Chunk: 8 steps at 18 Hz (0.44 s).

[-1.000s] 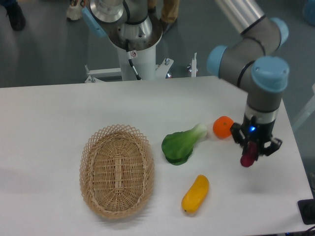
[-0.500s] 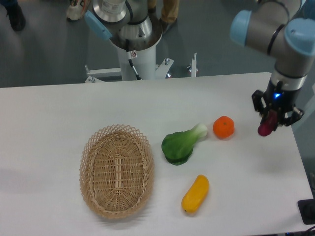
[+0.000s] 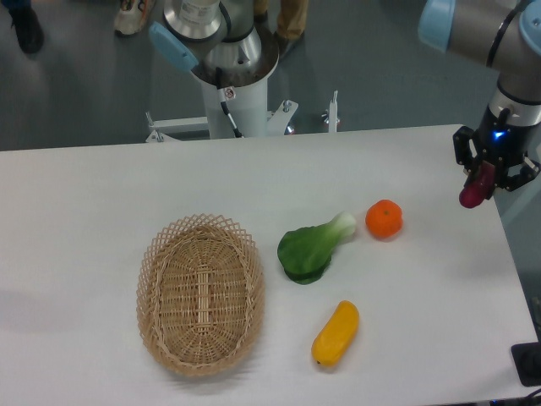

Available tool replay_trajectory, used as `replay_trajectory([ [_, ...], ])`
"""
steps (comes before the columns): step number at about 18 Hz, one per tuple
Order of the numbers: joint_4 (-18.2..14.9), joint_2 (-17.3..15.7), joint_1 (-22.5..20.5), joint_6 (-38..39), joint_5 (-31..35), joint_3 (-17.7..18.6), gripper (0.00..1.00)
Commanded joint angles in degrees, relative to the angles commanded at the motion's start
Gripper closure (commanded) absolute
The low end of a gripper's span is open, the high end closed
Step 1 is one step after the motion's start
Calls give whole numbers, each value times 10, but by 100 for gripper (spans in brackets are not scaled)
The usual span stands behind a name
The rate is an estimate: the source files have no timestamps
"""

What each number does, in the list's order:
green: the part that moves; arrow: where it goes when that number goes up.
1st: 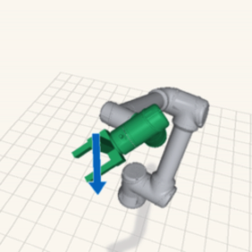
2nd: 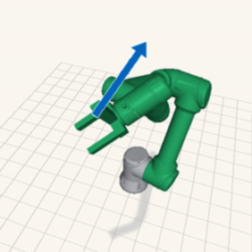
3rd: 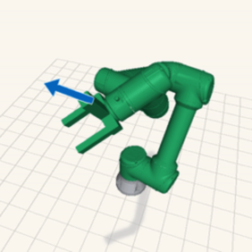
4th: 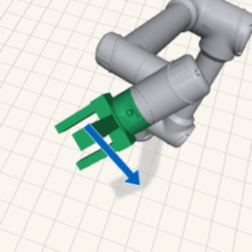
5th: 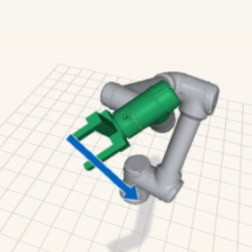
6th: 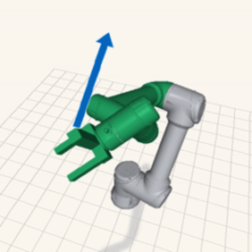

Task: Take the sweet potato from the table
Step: 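Lift the held sweet potato up and away from the table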

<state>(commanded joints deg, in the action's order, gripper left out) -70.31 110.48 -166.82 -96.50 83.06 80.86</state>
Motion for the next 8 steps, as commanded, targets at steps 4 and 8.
replay_trajectory([
  [4, 1, 0, 1, 0, -3, 1, 70],
  [8, 2, 0, 2, 1, -3, 1, 70],
])
